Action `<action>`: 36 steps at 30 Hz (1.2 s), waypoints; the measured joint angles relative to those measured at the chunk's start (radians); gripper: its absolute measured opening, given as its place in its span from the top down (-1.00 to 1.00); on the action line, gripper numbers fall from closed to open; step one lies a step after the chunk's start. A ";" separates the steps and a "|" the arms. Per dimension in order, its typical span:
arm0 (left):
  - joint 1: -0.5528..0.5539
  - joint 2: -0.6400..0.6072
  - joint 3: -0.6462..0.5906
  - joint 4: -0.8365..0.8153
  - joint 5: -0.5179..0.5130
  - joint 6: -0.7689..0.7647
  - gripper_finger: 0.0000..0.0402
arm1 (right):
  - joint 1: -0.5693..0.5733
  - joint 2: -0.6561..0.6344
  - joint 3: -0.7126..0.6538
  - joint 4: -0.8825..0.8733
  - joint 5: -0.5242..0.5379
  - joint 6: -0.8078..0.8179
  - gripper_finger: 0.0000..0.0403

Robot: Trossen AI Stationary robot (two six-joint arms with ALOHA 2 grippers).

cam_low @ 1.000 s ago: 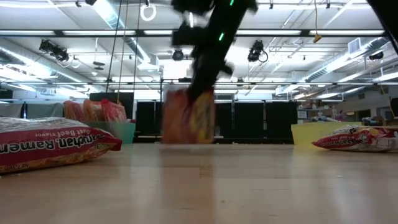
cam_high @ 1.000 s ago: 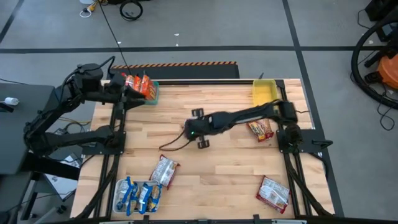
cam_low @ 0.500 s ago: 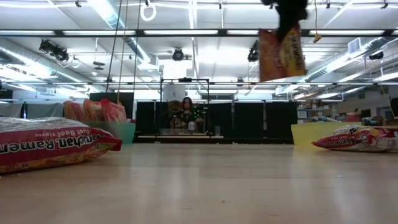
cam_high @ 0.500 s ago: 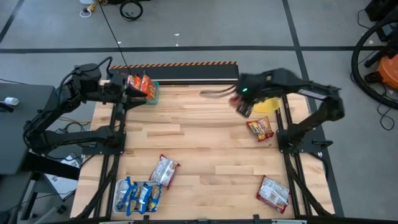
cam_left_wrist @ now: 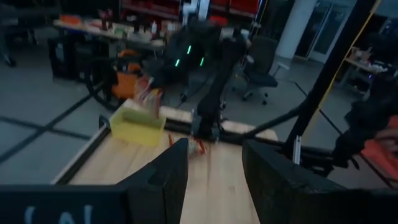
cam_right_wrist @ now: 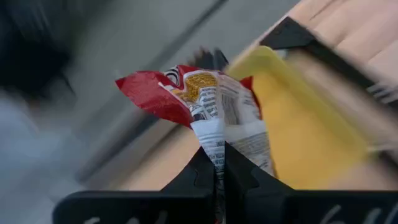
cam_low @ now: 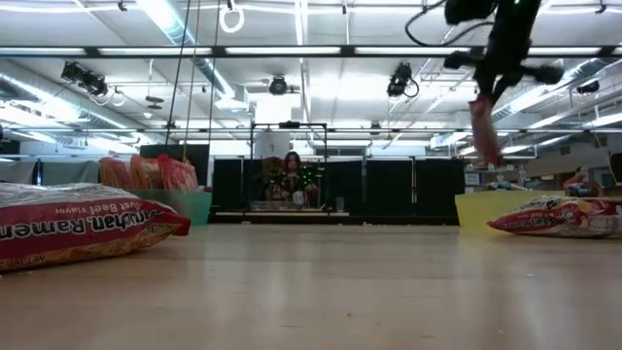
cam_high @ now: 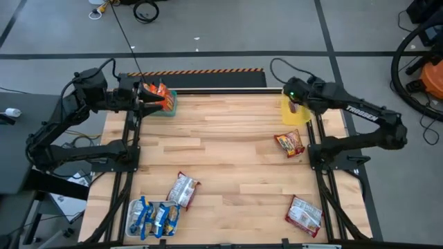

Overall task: Sort Maruchan noodles
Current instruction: Put the red noodle pack into the yellow bin

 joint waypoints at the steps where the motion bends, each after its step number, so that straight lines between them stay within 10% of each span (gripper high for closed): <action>1: 0.000 0.000 0.000 0.018 0.000 0.000 0.23 | -0.012 0.001 -0.038 0.069 0.037 0.078 0.95; 11: 0.000 0.000 0.000 0.145 0.001 -0.115 0.23 | -0.172 0.208 -0.146 0.352 0.105 0.578 0.95; 36: 0.000 0.025 0.000 0.146 -0.008 -0.129 0.23 | -0.379 0.232 -0.145 0.332 0.016 0.591 0.92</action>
